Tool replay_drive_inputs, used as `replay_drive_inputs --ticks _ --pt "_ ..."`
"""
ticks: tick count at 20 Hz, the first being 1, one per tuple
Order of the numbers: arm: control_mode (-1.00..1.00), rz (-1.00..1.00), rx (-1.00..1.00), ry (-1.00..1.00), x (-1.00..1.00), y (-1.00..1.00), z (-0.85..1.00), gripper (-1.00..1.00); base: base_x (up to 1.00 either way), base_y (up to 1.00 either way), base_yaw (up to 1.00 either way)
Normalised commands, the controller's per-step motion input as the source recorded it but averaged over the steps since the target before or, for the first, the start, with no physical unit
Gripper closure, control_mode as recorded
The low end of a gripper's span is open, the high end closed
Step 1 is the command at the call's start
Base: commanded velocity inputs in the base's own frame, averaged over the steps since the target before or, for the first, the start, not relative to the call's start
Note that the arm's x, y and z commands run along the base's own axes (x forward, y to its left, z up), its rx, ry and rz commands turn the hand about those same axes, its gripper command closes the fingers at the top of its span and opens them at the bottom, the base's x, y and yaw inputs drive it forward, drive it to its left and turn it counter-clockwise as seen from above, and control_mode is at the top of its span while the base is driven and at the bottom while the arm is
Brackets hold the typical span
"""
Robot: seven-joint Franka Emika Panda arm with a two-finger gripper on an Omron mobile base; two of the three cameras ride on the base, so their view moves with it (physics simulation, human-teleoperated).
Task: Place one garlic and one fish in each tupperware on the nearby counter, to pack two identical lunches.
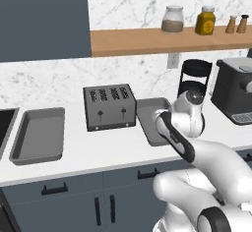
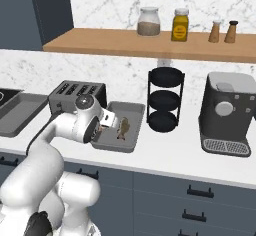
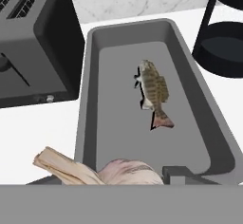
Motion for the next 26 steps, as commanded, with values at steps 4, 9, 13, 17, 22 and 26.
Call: replay_drive_inputs --ticks 4,9,13,17,22,26 --pt "-1.0 0.0 0.0 0.0 0.19 -0.06 -0.38 1.0 0.0 0.0 0.0" --pt "-1.0 0.0 0.0 0.0 0.26 -0.03 -0.2 1.0 0.0 0.0 0.0" --pt "-1.0 0.0 0.0 0.0 0.41 0.0 0.0 -1.0 0.0 0.0 0.0" --pt "-1.0 0.0 0.0 0.0 0.5 0.0 -0.06 -1.0 0.0 0.0 0.0" --pt "-1.0 0.0 0.0 0.01 0.35 0.0 -0.13 -1.0 0.0 0.0 0.0" --pt "-1.0 0.0 0.0 0.02 0.11 0.0 -0.17 -1.0 0.0 0.0 0.0"
